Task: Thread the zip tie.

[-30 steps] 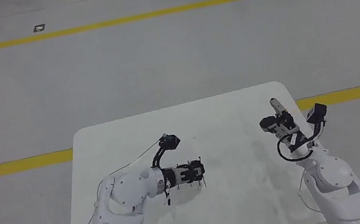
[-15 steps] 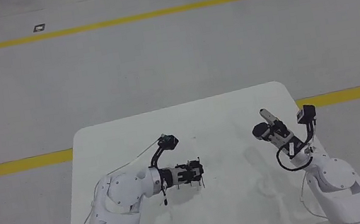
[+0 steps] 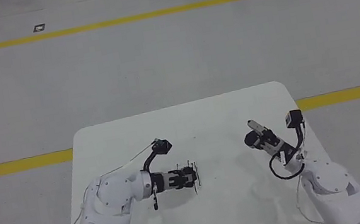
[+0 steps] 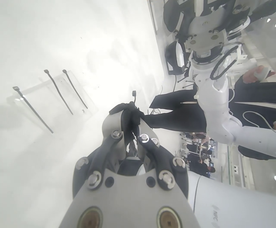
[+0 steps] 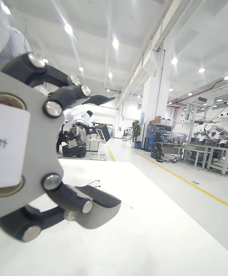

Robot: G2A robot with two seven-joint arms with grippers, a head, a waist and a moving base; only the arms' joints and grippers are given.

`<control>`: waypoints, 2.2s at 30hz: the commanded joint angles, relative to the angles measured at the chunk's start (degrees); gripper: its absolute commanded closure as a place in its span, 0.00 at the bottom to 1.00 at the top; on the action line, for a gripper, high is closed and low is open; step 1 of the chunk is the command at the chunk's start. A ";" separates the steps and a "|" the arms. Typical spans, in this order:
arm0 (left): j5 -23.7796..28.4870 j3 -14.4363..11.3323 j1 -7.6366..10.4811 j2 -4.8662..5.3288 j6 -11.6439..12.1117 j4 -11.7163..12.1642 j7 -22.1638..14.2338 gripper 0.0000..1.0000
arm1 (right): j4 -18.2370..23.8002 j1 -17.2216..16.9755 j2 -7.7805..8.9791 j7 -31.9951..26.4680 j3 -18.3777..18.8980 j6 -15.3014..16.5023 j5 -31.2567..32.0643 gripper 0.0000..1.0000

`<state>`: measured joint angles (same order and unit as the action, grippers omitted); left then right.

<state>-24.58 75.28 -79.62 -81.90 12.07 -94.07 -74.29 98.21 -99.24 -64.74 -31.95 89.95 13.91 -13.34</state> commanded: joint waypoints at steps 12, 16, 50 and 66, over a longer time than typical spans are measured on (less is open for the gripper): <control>-0.15 -0.94 1.25 1.04 -1.31 0.79 -0.23 1.00 | -0.58 -0.10 0.16 -4.01 -0.42 2.07 -0.65 0.00; -0.22 -1.27 0.94 1.41 -1.51 1.32 2.03 1.00 | -0.46 0.07 0.14 -3.86 -0.87 1.74 0.01 0.00; 17.87 9.48 -2.15 6.57 2.41 -3.14 -3.07 1.00 | -3.93 2.38 0.39 -7.71 -4.75 -0.96 5.74 0.00; 26.01 9.84 -2.77 7.82 5.77 -5.34 -2.40 1.00 | -3.93 2.38 0.39 -7.71 -4.75 -0.96 5.74 0.00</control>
<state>0.09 84.89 -82.48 -74.25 17.88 -99.00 -76.53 94.29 -96.85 -64.36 -39.67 85.20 12.94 -7.59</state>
